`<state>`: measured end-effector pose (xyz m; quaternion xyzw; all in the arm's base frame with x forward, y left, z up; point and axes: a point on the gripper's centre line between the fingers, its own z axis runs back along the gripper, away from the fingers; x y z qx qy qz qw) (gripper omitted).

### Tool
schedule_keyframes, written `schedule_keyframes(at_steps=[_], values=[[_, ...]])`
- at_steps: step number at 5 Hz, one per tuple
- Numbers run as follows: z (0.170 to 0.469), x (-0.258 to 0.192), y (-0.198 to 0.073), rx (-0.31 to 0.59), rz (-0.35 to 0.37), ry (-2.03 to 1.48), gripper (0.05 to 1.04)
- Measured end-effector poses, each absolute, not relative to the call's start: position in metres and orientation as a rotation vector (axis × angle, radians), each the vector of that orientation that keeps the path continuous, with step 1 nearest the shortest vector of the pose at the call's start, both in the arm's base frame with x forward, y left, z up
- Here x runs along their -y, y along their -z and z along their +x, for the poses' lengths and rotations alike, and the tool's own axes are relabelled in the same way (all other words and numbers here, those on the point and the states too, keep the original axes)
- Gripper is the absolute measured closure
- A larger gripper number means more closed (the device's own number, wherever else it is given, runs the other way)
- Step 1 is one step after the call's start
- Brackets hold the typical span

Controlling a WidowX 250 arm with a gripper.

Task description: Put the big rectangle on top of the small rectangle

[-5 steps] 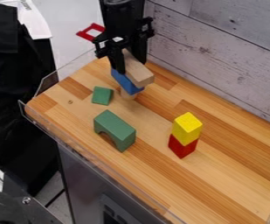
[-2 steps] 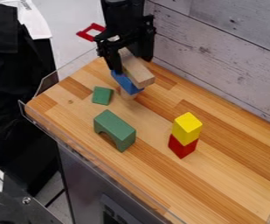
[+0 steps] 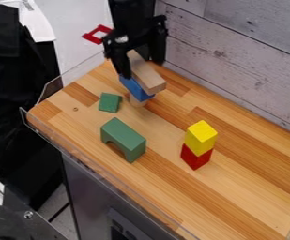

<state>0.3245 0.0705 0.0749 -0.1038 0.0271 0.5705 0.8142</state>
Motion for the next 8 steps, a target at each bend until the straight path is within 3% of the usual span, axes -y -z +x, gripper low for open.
schedule_keyframes(at_steps=[1,3,5,6,8], values=[[0.322,-0.069,-0.107,-0.002,-0.174,-1.181,0.083],[0.303,-0.018,-0.129,-0.071,-0.110,-0.913,0.083],[0.286,0.035,-0.113,-0.143,-0.139,-0.563,0.083],[0.286,0.052,-0.108,-0.116,-0.159,-0.379,0.083],[0.289,0.069,-0.107,-0.044,-0.082,-0.191,0.083]])
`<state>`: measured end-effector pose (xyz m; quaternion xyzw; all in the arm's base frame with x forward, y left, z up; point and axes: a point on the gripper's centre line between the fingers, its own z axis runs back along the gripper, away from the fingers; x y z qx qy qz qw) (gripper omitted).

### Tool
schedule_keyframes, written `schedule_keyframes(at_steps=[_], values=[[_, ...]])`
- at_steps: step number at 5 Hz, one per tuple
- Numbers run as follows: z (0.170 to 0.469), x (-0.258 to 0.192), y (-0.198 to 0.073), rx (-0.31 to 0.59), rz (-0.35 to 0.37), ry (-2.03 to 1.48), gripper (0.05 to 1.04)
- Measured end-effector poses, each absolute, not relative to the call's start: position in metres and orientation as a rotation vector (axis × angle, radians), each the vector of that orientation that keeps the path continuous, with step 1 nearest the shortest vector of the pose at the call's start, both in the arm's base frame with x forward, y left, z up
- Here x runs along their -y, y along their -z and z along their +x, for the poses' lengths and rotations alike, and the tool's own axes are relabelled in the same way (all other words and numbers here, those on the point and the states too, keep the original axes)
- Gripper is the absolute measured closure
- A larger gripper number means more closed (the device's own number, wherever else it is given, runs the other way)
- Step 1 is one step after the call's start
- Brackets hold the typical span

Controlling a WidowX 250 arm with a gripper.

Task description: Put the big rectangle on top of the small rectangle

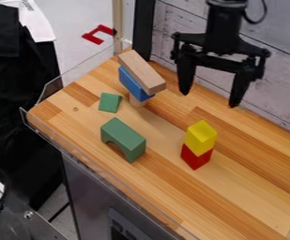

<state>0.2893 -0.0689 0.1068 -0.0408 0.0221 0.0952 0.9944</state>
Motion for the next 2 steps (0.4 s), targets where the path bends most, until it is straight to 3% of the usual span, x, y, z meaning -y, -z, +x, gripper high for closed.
schedule_keyframes(at_steps=[1,2], values=[[0.290,0.070,-0.119,0.017,-0.022,-0.179,0.083],[0.291,0.070,-0.134,0.049,-0.014,-0.197,0.083]])
